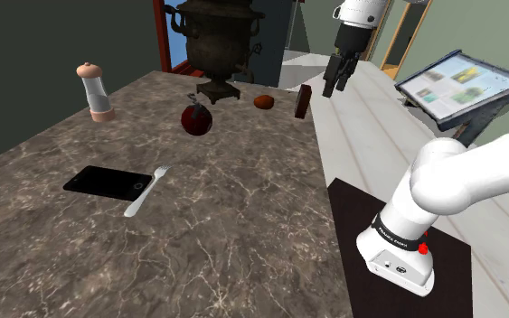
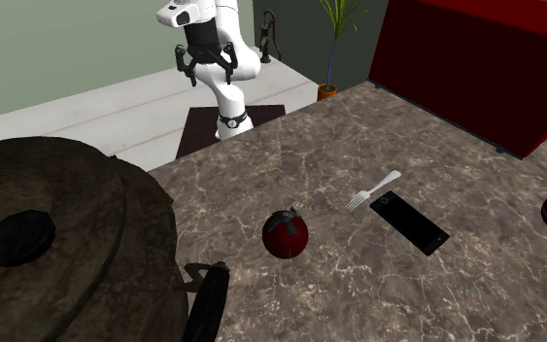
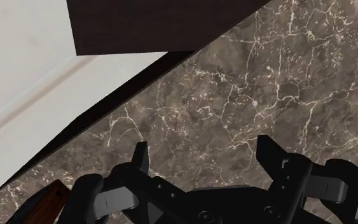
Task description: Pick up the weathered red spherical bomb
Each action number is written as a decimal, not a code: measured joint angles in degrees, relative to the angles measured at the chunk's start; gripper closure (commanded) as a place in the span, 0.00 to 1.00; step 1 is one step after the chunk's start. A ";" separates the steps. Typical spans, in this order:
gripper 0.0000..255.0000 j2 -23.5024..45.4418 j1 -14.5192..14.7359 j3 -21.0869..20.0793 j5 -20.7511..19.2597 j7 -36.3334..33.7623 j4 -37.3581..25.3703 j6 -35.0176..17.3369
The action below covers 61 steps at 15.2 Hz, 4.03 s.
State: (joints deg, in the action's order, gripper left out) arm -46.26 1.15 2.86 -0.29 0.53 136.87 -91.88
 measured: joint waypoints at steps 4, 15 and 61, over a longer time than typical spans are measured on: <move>0.00 3.99 0.89 -0.52 0.03 0.71 -1.37 -3.40; 0.00 24.66 4.52 -3.23 -0.79 4.35 -11.90 -17.89; 1.00 57.85 9.52 -8.39 -7.19 7.83 -43.50 -25.99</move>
State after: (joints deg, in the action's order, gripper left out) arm 11.59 10.67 -5.53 -7.47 8.36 93.37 -117.87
